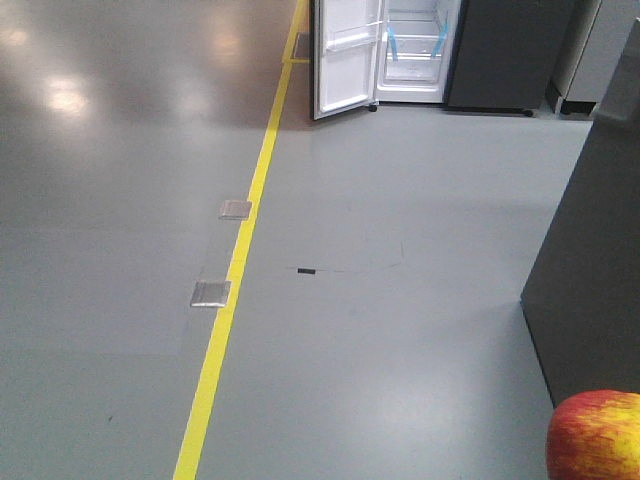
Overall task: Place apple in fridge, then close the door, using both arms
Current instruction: 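Turn the base away from the counter toward the open fridge, then drive the base toward the open fridge holding the apple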
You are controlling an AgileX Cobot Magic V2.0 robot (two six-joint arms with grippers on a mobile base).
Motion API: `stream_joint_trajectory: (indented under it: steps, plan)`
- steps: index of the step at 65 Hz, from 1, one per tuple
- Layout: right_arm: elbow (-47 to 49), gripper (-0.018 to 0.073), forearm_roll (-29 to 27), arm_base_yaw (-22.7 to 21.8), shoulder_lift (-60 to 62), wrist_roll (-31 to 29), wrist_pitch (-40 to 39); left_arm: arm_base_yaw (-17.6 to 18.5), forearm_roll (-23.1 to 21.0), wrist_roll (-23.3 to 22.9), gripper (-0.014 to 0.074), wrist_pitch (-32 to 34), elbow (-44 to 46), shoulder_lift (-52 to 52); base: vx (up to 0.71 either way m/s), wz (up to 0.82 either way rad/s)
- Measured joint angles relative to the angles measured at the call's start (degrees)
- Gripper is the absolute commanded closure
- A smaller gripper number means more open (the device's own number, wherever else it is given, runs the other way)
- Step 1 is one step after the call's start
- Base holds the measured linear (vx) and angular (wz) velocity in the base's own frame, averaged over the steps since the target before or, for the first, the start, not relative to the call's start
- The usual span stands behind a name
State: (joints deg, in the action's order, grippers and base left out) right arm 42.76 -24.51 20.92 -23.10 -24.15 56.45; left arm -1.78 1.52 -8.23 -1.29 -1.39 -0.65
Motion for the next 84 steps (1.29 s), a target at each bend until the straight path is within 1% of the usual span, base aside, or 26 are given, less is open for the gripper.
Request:
stream_joint_trajectory:
  steps: [84]
  plan:
    - [0.00,0.0241,0.00,0.00,0.00,0.00,0.03,0.00,0.00,0.00,0.0602,0.00,0.00,0.00,0.38,-0.04]
